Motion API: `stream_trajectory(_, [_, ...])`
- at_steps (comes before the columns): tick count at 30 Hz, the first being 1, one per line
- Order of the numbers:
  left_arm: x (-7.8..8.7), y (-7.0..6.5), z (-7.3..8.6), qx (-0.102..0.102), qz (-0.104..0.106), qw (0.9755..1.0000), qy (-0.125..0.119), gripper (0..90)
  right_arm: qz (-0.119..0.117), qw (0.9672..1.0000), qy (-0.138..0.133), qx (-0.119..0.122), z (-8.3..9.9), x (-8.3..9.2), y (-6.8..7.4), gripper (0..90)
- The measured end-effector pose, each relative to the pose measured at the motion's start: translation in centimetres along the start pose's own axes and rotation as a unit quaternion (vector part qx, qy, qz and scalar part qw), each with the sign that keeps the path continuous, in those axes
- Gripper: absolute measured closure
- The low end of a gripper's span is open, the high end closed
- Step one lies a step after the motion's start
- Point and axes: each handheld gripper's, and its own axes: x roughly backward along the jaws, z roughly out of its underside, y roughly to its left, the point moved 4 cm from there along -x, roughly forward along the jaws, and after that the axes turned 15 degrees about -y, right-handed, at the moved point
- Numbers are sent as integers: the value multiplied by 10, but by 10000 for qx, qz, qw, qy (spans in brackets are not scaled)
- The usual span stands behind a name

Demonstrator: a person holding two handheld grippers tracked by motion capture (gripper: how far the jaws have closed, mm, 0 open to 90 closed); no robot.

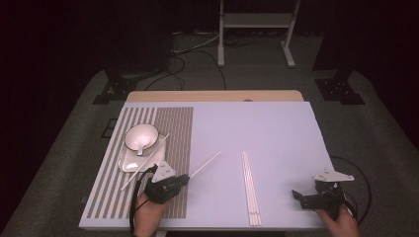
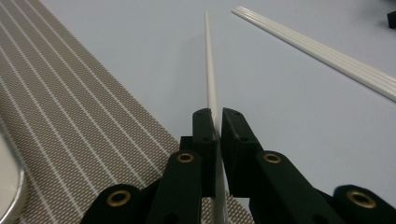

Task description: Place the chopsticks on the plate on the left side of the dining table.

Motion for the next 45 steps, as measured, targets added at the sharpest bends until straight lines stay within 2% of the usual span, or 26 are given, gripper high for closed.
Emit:
stream_trajectory(26, [37,38,2,239,-513,9982,-183,845,1,10000,0,-1,0,0,0,0])
stream_trajectory(45, [51,65,8,480,-900,9945,-251,845,1,10000,1,-1,0,0,0,0])
